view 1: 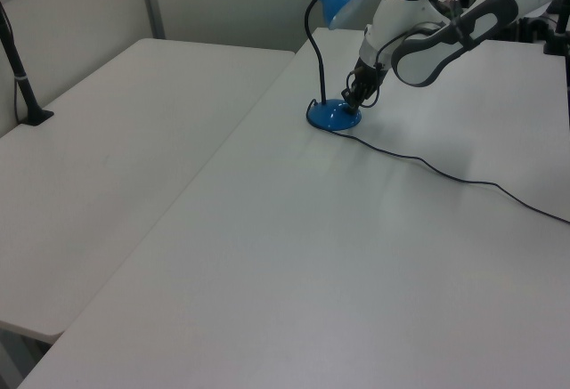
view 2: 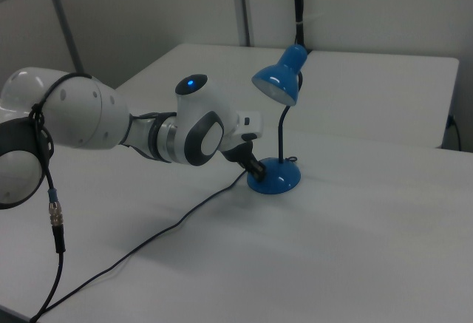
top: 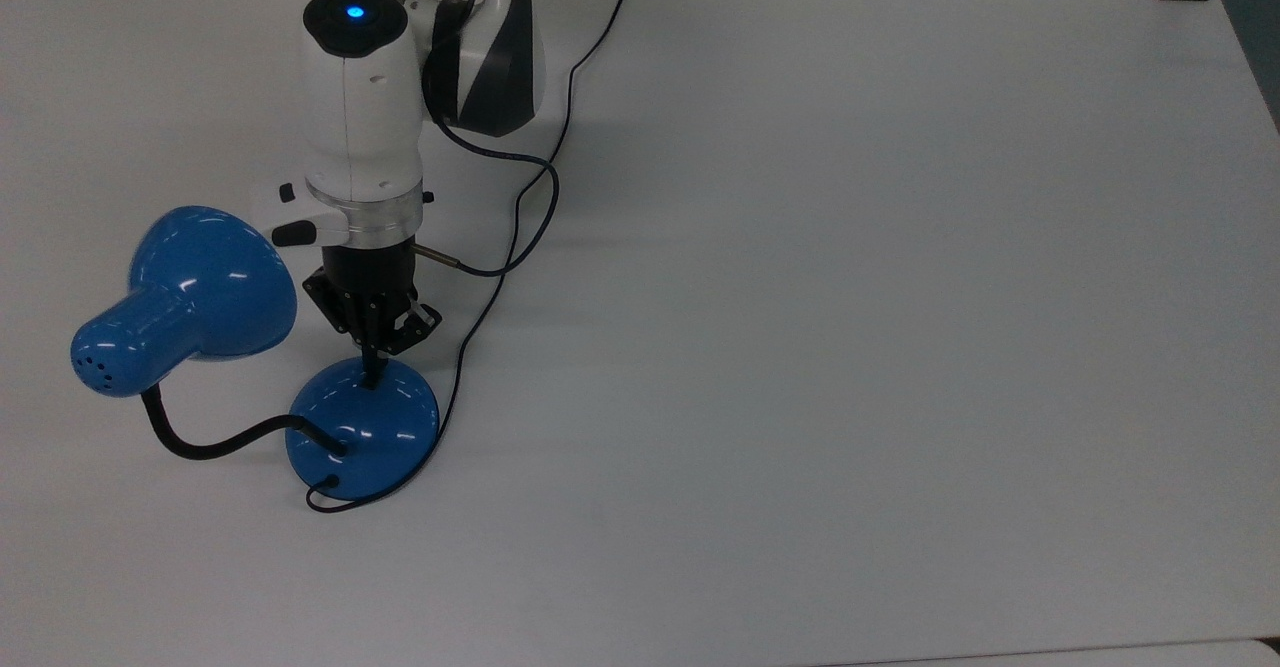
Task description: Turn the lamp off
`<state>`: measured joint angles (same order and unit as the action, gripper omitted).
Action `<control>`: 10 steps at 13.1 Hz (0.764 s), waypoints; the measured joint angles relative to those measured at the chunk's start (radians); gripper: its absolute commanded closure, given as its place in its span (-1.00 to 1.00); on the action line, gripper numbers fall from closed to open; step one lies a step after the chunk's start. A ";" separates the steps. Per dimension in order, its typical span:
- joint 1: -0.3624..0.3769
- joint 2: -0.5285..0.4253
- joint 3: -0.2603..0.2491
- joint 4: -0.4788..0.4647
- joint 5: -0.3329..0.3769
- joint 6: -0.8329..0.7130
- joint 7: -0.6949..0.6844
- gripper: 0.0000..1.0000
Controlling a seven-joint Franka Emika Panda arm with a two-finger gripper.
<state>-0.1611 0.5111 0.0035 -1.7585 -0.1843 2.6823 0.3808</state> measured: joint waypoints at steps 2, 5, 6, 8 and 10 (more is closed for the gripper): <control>0.000 -0.002 0.002 0.003 0.000 -0.034 0.000 1.00; 0.000 -0.014 0.011 0.006 0.000 -0.092 0.000 1.00; 0.000 -0.028 0.020 0.010 -0.001 -0.131 0.000 1.00; 0.004 -0.088 0.072 0.024 -0.001 -0.271 0.000 1.00; 0.012 -0.161 0.123 0.028 -0.001 -0.410 -0.003 0.91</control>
<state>-0.1496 0.3501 0.1267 -1.7308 -0.1850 2.2718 0.3776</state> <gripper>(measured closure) 0.991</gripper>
